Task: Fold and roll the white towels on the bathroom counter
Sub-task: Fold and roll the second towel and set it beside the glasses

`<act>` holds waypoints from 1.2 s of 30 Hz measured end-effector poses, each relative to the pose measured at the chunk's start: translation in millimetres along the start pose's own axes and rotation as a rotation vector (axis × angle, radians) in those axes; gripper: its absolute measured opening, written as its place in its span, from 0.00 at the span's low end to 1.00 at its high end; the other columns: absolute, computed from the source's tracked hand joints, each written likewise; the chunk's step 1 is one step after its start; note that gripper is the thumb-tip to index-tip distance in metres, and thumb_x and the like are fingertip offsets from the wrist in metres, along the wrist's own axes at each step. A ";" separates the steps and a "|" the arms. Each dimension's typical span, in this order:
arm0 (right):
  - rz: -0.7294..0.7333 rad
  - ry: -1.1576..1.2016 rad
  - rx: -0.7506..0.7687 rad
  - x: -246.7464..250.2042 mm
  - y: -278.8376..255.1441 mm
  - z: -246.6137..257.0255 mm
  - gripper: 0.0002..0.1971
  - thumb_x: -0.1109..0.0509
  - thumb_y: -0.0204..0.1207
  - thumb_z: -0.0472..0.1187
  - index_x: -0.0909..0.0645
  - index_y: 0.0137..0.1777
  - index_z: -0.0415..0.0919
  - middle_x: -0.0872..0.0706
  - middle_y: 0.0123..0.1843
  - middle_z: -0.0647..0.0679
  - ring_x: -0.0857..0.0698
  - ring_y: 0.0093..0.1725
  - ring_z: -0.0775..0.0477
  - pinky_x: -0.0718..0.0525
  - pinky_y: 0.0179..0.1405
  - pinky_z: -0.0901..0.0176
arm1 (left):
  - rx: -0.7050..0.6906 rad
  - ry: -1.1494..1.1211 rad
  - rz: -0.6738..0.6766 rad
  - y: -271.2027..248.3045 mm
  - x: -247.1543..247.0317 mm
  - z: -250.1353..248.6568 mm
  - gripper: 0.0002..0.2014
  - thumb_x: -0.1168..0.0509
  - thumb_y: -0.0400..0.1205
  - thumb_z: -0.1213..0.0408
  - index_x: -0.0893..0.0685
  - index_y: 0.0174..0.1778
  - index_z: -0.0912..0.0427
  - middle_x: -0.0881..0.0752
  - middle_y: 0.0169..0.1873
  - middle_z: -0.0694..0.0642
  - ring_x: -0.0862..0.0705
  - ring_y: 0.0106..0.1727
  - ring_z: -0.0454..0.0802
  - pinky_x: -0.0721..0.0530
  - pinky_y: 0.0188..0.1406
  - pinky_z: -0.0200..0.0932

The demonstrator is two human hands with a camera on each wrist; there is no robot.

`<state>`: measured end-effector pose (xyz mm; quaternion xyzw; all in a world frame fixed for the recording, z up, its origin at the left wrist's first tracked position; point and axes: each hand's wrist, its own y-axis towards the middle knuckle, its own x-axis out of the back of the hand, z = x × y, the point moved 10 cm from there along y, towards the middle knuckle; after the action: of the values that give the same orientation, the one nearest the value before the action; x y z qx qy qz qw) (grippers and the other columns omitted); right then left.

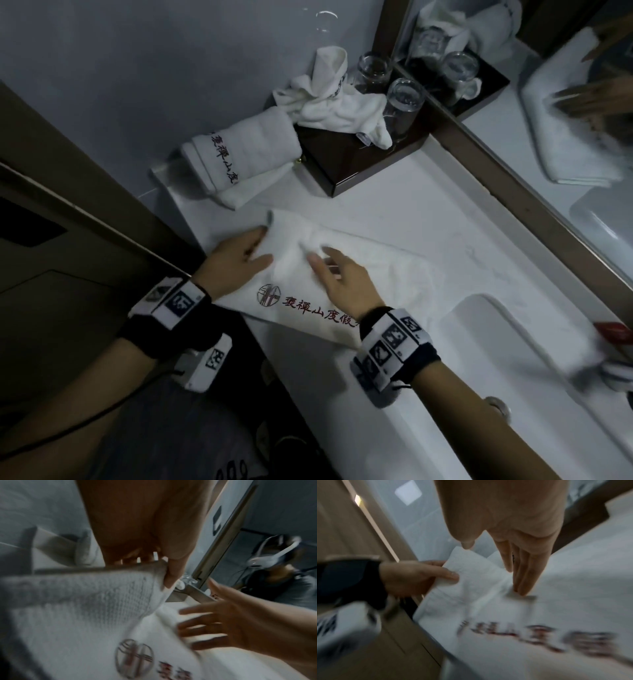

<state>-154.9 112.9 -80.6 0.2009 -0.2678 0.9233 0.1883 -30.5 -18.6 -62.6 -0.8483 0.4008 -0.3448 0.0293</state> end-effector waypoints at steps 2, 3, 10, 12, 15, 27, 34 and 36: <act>0.154 0.221 -0.073 -26.9 -1.2 13.4 0.38 0.44 0.69 0.74 0.29 0.73 0.50 0.21 0.68 0.48 0.21 0.66 0.48 0.23 0.68 0.53 | -0.133 -0.111 0.040 -25.7 -14.5 -26.3 0.19 0.33 0.79 0.67 0.21 0.66 0.47 0.17 0.53 0.37 0.17 0.57 0.40 0.25 0.58 0.24; 0.205 0.345 -0.099 -36.4 -2.2 20.0 0.35 0.42 0.69 0.73 0.25 0.67 0.50 0.19 0.64 0.49 0.19 0.63 0.49 0.19 0.65 0.49 | -0.188 -0.118 0.076 -36.0 -22.3 -35.3 0.19 0.34 0.79 0.65 0.19 0.62 0.39 0.16 0.46 0.31 0.16 0.51 0.35 0.22 0.53 0.24; -0.004 0.822 -0.197 -37.6 -3.8 18.6 0.09 0.39 0.78 0.29 0.22 0.56 0.32 0.16 0.39 0.42 0.17 0.40 0.44 0.16 0.37 0.57 | -0.041 0.118 0.044 -69.7 -30.4 16.5 0.47 0.25 0.61 0.53 0.38 0.77 0.46 0.34 0.73 0.52 0.34 0.73 0.49 0.31 0.75 0.53; -0.008 0.888 -0.171 -37.4 -6.7 33.8 0.11 0.40 0.77 0.26 0.23 0.58 0.31 0.16 0.41 0.40 0.16 0.40 0.45 0.14 0.37 0.59 | 0.029 -0.087 0.059 -78.3 -32.4 31.1 0.53 0.20 0.59 0.58 0.44 0.78 0.49 0.34 0.72 0.54 0.33 0.73 0.51 0.30 0.74 0.55; 0.063 1.000 -0.098 -37.9 -13.3 69.6 0.08 0.42 0.77 0.24 0.23 0.49 0.30 0.17 0.37 0.38 0.15 0.38 0.43 0.14 0.34 0.58 | 0.005 -0.356 -0.022 -84.6 -29.1 25.9 0.57 0.18 0.60 0.67 0.50 0.79 0.52 0.34 0.75 0.56 0.32 0.75 0.51 0.30 0.75 0.56; 0.210 1.357 0.176 30.8 -45.7 106.5 0.17 0.40 0.70 0.28 0.18 0.57 0.37 0.11 0.54 0.41 0.14 0.56 0.40 0.16 0.58 0.43 | -0.480 -0.103 -0.489 -120.2 68.1 -78.6 0.38 0.22 0.60 0.60 0.26 0.68 0.48 0.35 0.70 0.58 0.35 0.75 0.53 0.39 0.75 0.27; -0.058 1.106 -0.252 -2.5 -75.1 -67.0 0.15 0.45 0.76 0.28 0.16 0.40 0.34 0.11 0.38 0.39 0.12 0.39 0.41 0.12 0.34 0.56 | -0.224 -0.140 0.051 -131.4 -81.7 -4.1 0.36 0.20 0.64 0.69 0.26 0.69 0.62 0.46 0.73 0.61 0.37 0.76 0.53 0.27 0.66 0.27; -0.103 0.938 -0.349 -5.4 -85.3 -103.6 0.09 0.43 0.77 0.29 0.21 0.41 0.34 0.17 0.37 0.38 0.16 0.38 0.41 0.16 0.35 0.53 | -0.090 -0.204 0.113 -137.6 -106.8 16.4 0.35 0.20 0.65 0.66 0.25 0.67 0.60 0.48 0.73 0.55 0.37 0.75 0.49 0.24 0.66 0.35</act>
<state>-139.5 237.6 -127.8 -0.2573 -0.2943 0.8452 0.3645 23.1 145.7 -90.2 -0.8555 0.4579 -0.2362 0.0512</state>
